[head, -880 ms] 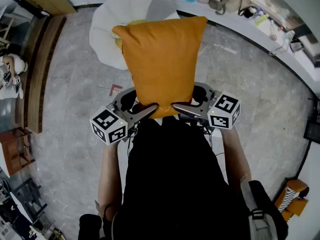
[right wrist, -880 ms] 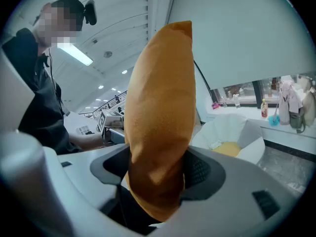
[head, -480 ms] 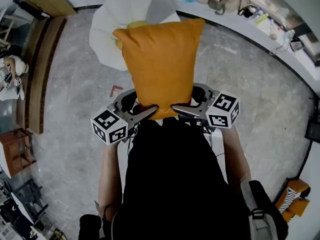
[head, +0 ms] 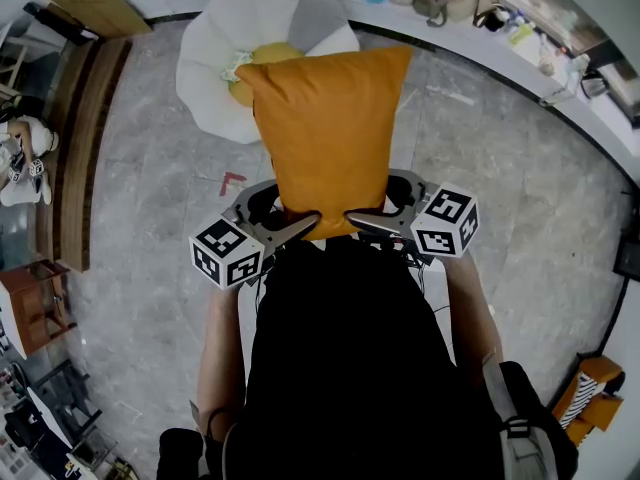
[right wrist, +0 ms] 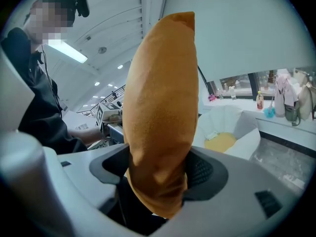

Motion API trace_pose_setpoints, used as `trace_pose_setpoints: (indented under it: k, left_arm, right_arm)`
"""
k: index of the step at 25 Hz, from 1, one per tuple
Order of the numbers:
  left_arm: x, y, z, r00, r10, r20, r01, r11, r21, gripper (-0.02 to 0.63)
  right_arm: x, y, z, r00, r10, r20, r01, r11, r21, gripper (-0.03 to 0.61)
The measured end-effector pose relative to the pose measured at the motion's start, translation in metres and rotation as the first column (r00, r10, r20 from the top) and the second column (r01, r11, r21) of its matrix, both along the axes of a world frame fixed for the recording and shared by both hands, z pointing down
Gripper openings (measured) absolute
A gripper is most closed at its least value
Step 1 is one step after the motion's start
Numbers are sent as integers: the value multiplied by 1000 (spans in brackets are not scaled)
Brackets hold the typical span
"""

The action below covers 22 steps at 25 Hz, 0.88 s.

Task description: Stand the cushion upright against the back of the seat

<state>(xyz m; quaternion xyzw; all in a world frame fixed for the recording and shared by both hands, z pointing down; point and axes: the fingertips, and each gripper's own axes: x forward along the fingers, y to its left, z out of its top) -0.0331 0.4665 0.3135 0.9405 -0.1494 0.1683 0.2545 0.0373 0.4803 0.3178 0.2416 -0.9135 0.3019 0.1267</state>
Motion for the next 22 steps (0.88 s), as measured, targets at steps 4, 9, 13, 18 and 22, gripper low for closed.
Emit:
trace_pose_setpoints:
  k: [4, 9, 13, 18, 22]
  left_arm:
    - [10, 3, 4, 1000, 9, 16, -8, 1000, -10, 336]
    - [27, 5, 8, 999, 26, 25, -25, 999, -31, 336]
    - [37, 4, 10, 999, 24, 26, -23, 999, -46, 336]
    - [30, -10, 15, 999, 30, 32, -28, 998, -62, 336]
    - [25, -34, 24, 999, 44, 10, -43, 996, -78, 336]
  right_arm:
    - [10, 3, 4, 1000, 11, -8, -11, 1000, -9, 341]
    - [27, 8, 8, 999, 36, -11, -37, 998, -51, 341]
    - [37, 8, 11, 999, 50, 2, -50, 995, -86, 341]
    - [30, -6, 16, 998, 61, 1, -60, 992, -110, 341]
    - [25, -28, 22, 996, 83, -24, -85, 989, -125, 341]
